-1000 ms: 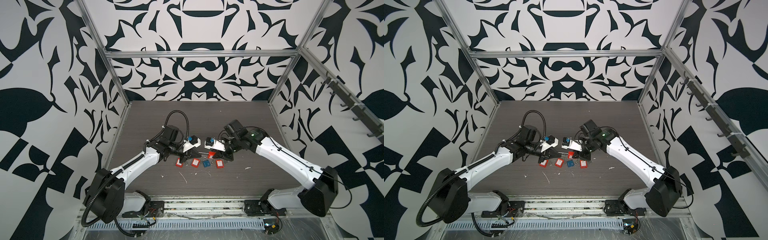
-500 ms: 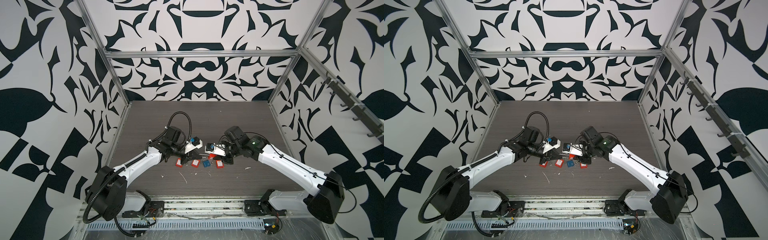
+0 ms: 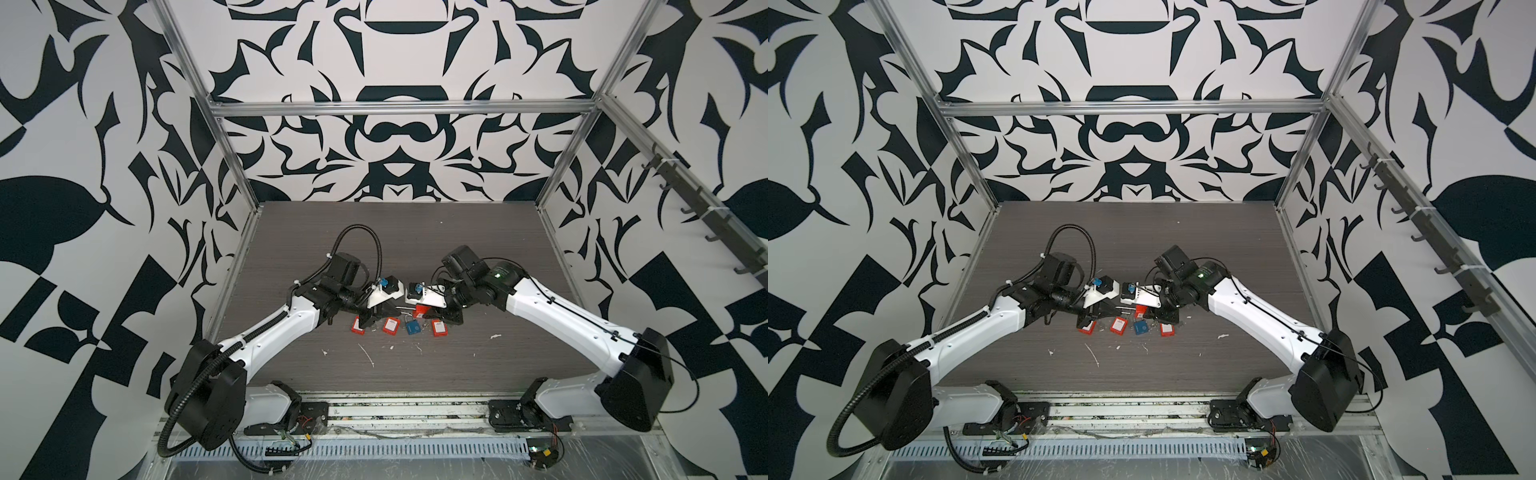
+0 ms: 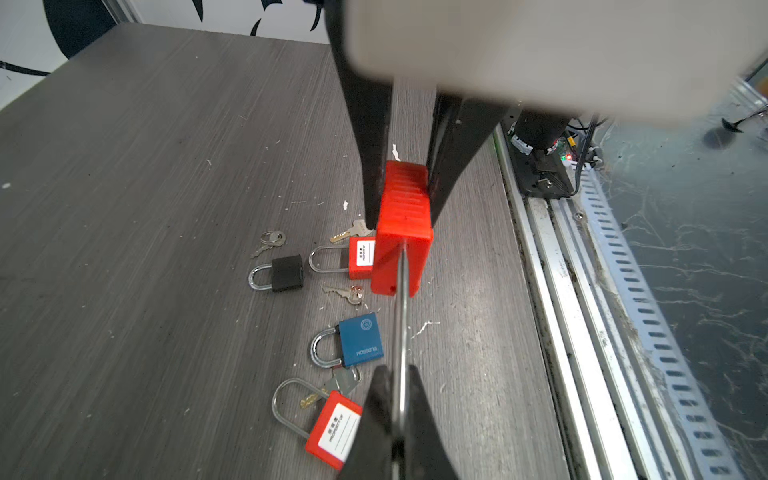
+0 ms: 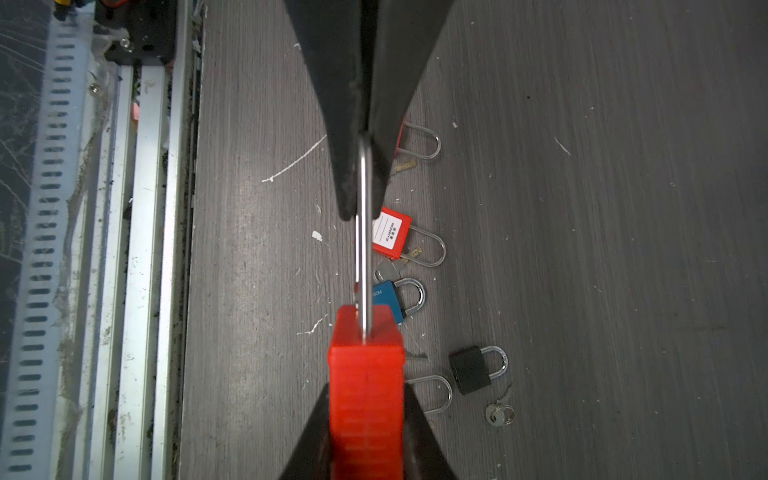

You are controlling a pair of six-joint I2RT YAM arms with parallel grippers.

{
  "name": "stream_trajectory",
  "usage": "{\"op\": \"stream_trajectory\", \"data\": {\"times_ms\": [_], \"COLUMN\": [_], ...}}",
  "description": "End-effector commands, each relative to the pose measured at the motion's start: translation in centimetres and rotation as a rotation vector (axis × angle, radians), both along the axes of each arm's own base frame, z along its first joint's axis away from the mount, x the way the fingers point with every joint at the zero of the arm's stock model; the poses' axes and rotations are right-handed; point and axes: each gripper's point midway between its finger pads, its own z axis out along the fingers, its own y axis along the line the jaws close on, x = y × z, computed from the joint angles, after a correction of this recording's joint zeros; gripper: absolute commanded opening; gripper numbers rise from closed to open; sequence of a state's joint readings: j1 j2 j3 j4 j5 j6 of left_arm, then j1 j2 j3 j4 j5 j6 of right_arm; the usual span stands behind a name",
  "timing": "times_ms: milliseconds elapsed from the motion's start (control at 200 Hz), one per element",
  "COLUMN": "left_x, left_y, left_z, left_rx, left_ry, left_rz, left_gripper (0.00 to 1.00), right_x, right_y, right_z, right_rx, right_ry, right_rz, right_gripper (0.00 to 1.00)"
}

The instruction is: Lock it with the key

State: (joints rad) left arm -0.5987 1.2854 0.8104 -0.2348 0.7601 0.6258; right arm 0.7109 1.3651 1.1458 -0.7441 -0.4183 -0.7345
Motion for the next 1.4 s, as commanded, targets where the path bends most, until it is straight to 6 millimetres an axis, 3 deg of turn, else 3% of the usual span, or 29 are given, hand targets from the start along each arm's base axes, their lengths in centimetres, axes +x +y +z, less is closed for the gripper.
{"op": "stream_trajectory", "data": {"times_ms": [0,605,765,980,1070,1205,1400], "left_x": [-0.9,-1.3,-1.0,0.1,0.4,0.6,0.6], "left_y": [-1.5,-2.2,-2.1,-1.1,-0.7,-0.2,-0.1], "left_z": [3.4,3.1,3.2,3.5,3.9,4.4,4.6], "left_rx": [-0.122,-0.161,-0.157,-0.171,-0.181,-0.181,-0.169], "left_ry": [-0.164,-0.114,-0.110,-0.105,-0.091,-0.096,-0.095], "left_rz": [-0.093,-0.107,-0.083,-0.040,-0.038,-0.029,-0.029], "left_gripper": [0.00,0.00,0.00,0.00,0.00,0.00,0.00], "right_x": [-0.6,1.1,1.5,2.4,3.5,3.4,2.3], "right_y": [5.1,6.7,6.2,4.1,2.8,1.4,-1.4], "right_z": [6.1,7.6,6.9,6.1,5.8,6.6,8.4], "right_rx": [0.274,0.352,0.321,0.220,0.167,0.123,0.040], "right_ry": [-0.044,-0.096,-0.106,-0.178,-0.256,-0.311,-0.306], "right_rz": [0.143,0.131,0.119,0.070,0.019,0.011,-0.030], "right_gripper": [0.03,0.03,0.05,0.28,0.33,0.46,0.51]}}
